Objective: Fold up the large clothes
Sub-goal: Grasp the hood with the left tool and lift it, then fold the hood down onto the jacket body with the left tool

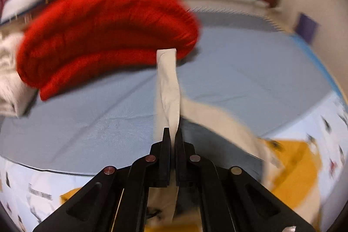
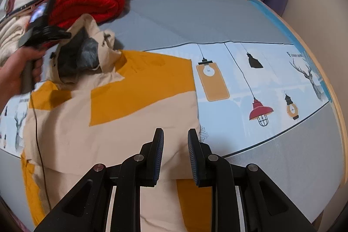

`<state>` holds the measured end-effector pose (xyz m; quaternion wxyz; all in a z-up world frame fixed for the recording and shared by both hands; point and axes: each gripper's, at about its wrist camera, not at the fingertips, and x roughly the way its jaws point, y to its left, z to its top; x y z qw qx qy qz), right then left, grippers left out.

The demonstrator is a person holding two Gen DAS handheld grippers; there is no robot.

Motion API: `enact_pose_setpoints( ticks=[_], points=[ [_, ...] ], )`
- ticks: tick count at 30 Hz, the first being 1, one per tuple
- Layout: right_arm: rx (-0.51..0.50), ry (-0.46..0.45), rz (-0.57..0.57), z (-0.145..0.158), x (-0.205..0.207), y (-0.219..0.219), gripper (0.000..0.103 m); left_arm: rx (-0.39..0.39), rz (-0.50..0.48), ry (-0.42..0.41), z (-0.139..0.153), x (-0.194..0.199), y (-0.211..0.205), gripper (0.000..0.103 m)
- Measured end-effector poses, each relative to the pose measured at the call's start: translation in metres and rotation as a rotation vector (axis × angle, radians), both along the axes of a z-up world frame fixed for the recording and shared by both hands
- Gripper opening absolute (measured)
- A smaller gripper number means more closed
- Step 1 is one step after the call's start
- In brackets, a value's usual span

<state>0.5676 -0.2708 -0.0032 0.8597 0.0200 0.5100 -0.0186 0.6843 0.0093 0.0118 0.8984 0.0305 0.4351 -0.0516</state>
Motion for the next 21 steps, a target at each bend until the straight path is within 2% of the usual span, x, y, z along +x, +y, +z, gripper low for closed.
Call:
enact_pose_setpoints(
  ticks=[4, 6, 8, 11, 12, 16, 18, 19, 21],
  points=[
    [0.023, -0.03, 0.007, 0.015, -0.008, 0.004, 0.024, -0.019, -0.116, -0.072, 0.038, -0.101, -0.018, 0.002],
    [0.041, -0.041, 0.004, 0.021, -0.011, 0.005, 0.024, -0.013, -0.136, -0.072, 0.041, -0.151, -0.02, 0.002],
    [0.06, -0.051, 0.002, 0.026, -0.016, 0.007, 0.024, -0.04, -0.124, -0.03, 0.031, -0.206, -0.016, 0.004],
    [0.085, -0.066, 0.008, 0.033, -0.024, 0.011, 0.024, -0.003, -0.105, 0.025, 0.003, -0.273, -0.009, 0.005],
    [0.09, -0.071, 0.015, 0.034, -0.027, 0.014, 0.024, -0.013, -0.095, 0.043, 0.0, -0.289, -0.007, 0.005],
    [0.095, -0.076, 0.035, 0.036, -0.036, 0.023, 0.024, -0.094, 0.007, 0.066, -0.006, -0.329, 0.018, 0.005],
    [0.104, -0.077, 0.041, 0.036, -0.038, 0.026, 0.024, -0.142, 0.057, 0.066, -0.005, -0.322, 0.027, 0.007],
    [0.113, -0.075, 0.044, 0.035, -0.038, 0.028, 0.024, -0.176, 0.086, 0.073, -0.006, -0.316, 0.032, 0.01],
    [0.16, -0.066, 0.05, 0.032, -0.037, 0.03, 0.024, -0.25, 0.132, 0.1, -0.014, -0.305, 0.039, 0.023]
  ],
)
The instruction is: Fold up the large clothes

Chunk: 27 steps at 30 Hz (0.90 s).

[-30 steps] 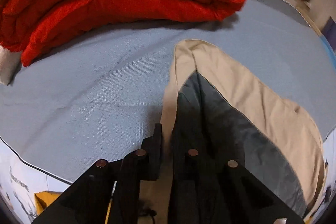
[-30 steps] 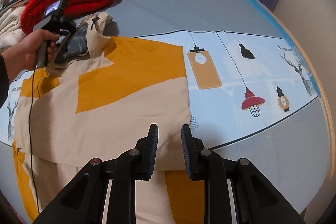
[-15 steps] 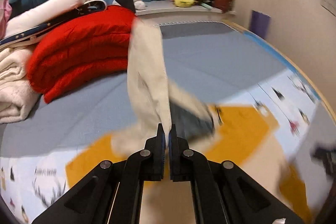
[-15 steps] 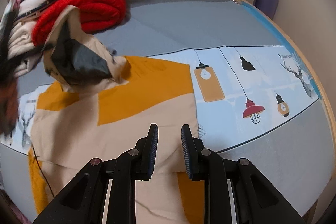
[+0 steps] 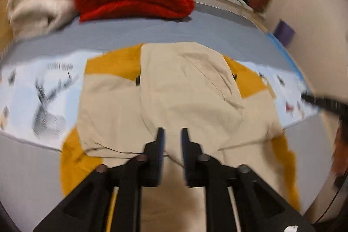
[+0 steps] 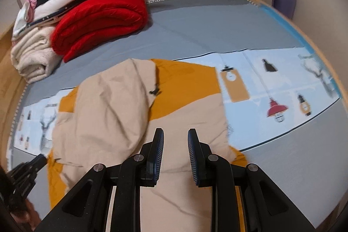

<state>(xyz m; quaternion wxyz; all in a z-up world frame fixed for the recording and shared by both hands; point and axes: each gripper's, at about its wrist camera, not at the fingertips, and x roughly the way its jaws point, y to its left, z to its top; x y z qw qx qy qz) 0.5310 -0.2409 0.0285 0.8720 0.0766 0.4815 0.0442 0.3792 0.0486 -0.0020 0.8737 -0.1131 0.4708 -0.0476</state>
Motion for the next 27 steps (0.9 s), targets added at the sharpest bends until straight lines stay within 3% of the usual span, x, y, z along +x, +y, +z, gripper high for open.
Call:
enact_pose_setpoints(
  ticks=[1, 3, 8, 13, 15, 16, 17, 22, 24, 27],
  points=[
    [0.033, 0.009, 0.004, -0.002, 0.002, 0.001, 0.024, -0.034, 0.028, 0.033, -0.01, 0.007, 0.005, 0.031],
    [0.119, 0.043, 0.016, -0.012, 0.007, 0.005, 0.025, -0.076, 0.093, 0.094, -0.027, 0.019, 0.015, 0.031],
    [0.277, 0.174, 0.074, -0.052, 0.019, 0.029, 0.026, -0.281, 0.193, 0.223, -0.075, 0.036, 0.035, 0.037],
    [0.307, 0.239, 0.094, -0.079, 0.025, 0.054, 0.026, -0.418, 0.201, 0.292, -0.105, 0.039, 0.028, 0.037],
    [0.298, 0.237, 0.102, -0.083, 0.029, 0.06, 0.027, -0.433, 0.192, 0.315, -0.112, 0.04, 0.025, 0.033],
    [0.295, 0.238, 0.105, -0.086, 0.03, 0.064, 0.027, -0.45, 0.196, 0.326, -0.116, 0.039, 0.024, 0.012],
    [0.295, 0.242, 0.105, -0.089, 0.032, 0.065, 0.028, -0.468, 0.195, 0.326, -0.116, 0.038, 0.024, 0.0],
    [0.33, 0.304, 0.062, -0.114, 0.04, 0.069, 0.031, -0.498, 0.168, 0.257, -0.082, 0.032, 0.022, 0.0],
    [0.361, 0.312, 0.05, -0.119, 0.044, 0.07, 0.031, -0.441, 0.147, 0.261, -0.073, 0.03, 0.018, 0.0],
    [0.361, 0.299, 0.049, -0.123, 0.046, 0.074, 0.031, -0.327, 0.148, 0.317, -0.083, 0.03, 0.019, 0.0]
  ],
)
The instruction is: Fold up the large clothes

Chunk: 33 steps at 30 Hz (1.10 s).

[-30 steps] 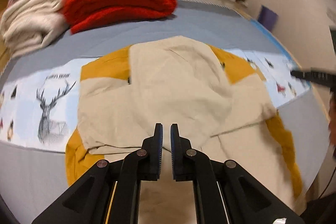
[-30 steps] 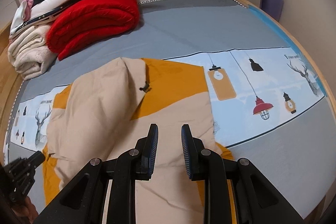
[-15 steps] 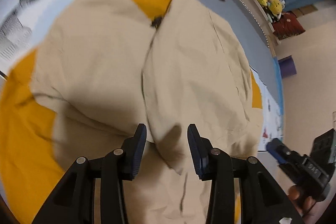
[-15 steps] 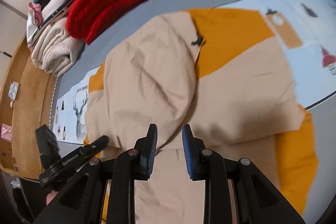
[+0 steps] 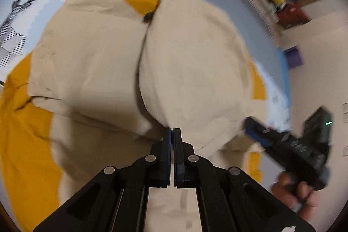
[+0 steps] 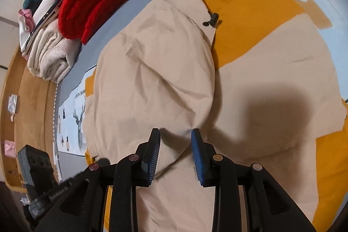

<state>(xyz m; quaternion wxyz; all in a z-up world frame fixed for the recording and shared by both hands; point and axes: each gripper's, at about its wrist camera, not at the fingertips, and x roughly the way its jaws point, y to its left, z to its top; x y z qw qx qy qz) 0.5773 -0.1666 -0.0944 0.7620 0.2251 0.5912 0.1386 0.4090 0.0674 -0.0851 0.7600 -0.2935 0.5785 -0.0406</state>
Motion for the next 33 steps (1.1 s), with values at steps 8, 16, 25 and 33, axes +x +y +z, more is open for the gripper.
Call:
enact_pose_setpoints(
  ticks=[8, 16, 25, 33],
  points=[
    [-0.182, 0.042, -0.077, -0.013, -0.002, -0.008, 0.028, 0.119, -0.045, -0.128, 0.032, -0.001, -0.01, 0.001],
    [-0.113, -0.174, 0.042, 0.019, 0.002, 0.024, 0.03, 0.095, -0.166, 0.043, -0.03, 0.002, -0.037, 0.003],
    [-0.185, -0.027, -0.034, -0.016, 0.007, 0.01, 0.03, 0.093, -0.227, -0.07, 0.008, 0.0, -0.042, 0.006],
    [-0.275, -0.093, -0.031, 0.006, 0.003, 0.009, 0.03, 0.151, -0.262, -0.004, -0.005, 0.002, -0.048, 0.008]
  ],
)
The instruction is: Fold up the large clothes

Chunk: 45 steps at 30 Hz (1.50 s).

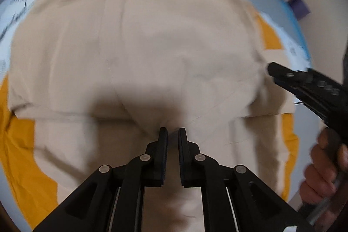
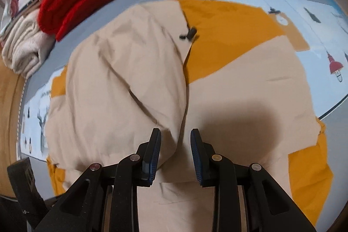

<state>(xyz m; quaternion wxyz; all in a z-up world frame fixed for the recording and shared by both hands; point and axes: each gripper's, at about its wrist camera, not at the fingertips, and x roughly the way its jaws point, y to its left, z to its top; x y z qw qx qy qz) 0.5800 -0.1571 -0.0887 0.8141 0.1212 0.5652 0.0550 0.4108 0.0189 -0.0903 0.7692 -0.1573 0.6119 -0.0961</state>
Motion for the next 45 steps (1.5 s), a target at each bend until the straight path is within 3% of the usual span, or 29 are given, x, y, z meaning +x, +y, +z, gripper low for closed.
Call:
enact_pose_setpoints(
  ticks=[4, 7, 12, 18, 22, 25, 28, 31, 33, 35, 37, 39, 43, 45],
  points=[
    [-0.092, -0.186, 0.031, 0.046, -0.005, -0.004, 0.03, 0.044, -0.021, -0.157, 0.045, -0.008, 0.008, 0.009],
    [-0.112, -0.3, 0.034, 0.077, -0.012, -0.004, 0.03, 0.062, 0.029, -0.23, 0.068, -0.017, 0.031, 0.009],
    [-0.137, -0.47, 0.08, 0.133, -0.04, -0.01, 0.03, 0.133, 0.03, -0.376, 0.108, -0.047, 0.058, 0.009],
    [-0.136, -0.656, 0.096, 0.202, -0.113, -0.044, 0.028, 0.14, 0.056, -0.469, 0.145, -0.111, 0.08, 0.009],
    [-0.104, -0.715, 0.059, 0.231, -0.191, -0.082, 0.027, 0.159, 0.095, -0.499, 0.156, -0.189, 0.103, 0.009],
    [-0.134, -0.713, 0.071, 0.23, -0.25, -0.107, 0.027, 0.155, 0.131, -0.487, 0.145, -0.257, 0.121, 0.009],
    [-0.166, -0.656, 0.053, 0.207, -0.314, -0.143, 0.027, 0.162, 0.206, -0.388, 0.119, -0.31, 0.14, 0.009],
    [-0.161, -0.587, 0.011, 0.176, -0.359, -0.175, 0.028, 0.046, 0.286, -0.339, 0.106, -0.338, 0.157, 0.009],
    [-0.15, -0.529, -0.027, 0.148, -0.383, -0.193, 0.028, 0.063, 0.299, -0.289, 0.095, -0.344, 0.159, 0.009],
    [-0.155, -0.441, -0.063, 0.125, -0.388, -0.205, 0.028, 0.096, 0.308, -0.23, 0.087, -0.345, 0.159, 0.009],
    [-0.094, -0.399, -0.08, 0.111, -0.389, -0.218, 0.028, 0.088, 0.317, -0.186, 0.085, -0.347, 0.16, 0.009],
    [-0.116, -0.371, -0.083, 0.098, -0.387, -0.222, 0.028, 0.046, 0.323, -0.184, 0.082, -0.351, 0.16, 0.009],
    [-0.124, -0.249, -0.071, 0.068, -0.38, -0.228, 0.028, 0.052, 0.341, -0.161, 0.05, -0.35, 0.164, 0.009],
    [-0.134, -0.187, -0.064, 0.052, -0.376, -0.229, 0.028, 0.08, 0.338, -0.05, 0.025, -0.342, 0.164, 0.009]
  ],
)
